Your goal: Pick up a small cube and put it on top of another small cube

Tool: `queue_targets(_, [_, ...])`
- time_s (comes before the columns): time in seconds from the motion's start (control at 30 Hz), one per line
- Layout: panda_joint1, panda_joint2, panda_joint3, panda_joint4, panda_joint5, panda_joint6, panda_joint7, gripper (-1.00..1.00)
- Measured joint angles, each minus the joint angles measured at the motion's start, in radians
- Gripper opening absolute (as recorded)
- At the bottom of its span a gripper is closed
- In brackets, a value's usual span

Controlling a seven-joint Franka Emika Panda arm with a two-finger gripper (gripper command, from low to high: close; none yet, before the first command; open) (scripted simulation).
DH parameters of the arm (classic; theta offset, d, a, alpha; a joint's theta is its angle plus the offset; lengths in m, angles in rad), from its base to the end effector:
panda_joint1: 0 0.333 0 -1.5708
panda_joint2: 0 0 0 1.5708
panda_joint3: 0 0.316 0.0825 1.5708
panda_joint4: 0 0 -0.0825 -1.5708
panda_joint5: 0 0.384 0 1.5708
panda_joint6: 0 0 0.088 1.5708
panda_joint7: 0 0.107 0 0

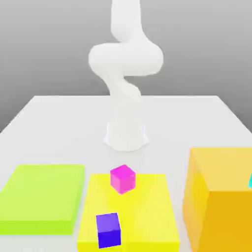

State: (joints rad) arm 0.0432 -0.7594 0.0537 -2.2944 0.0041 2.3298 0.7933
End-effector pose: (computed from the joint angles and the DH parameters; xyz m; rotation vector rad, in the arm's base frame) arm 0.3590 0.0433 0.7025 -2.4896 0.9048 -1.0244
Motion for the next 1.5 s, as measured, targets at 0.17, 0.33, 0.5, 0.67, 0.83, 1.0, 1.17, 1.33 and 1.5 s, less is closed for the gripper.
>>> queue_targets(0.17, [0.122,0.167,0.109,-0.047,0.026,0.102,-0.046,0.00])
queue_targets(0.33, [0.228,0.343,0.201,-0.119,0.046,0.203,-0.093,0.00])
queue_targets(0.5, [0.323,0.524,0.297,-0.195,0.042,0.304,-0.123,0.00])
queue_targets(0.67, [0.428,0.712,0.393,-0.271,-0.017,0.405,-0.114,0.00])
queue_targets(0.83, [0.435,0.870,0.325,-0.391,-0.126,0.481,-0.088,0.00])
queue_targets(1.0, [0.539,1.045,0.170,-0.376,-0.315,0.611,0.036,0.00])
queue_targets(1.17, [0.586,1.100,0.112,-0.363,-0.359,0.655,0.070,-1.00])
queue_targets(1.33, [0.564,1.073,0.139,-0.370,-0.341,0.634,0.056,-1.00])
queue_targets(1.5, [0.486,0.901,0.260,-0.409,-0.153,0.508,-0.086,-1.00])
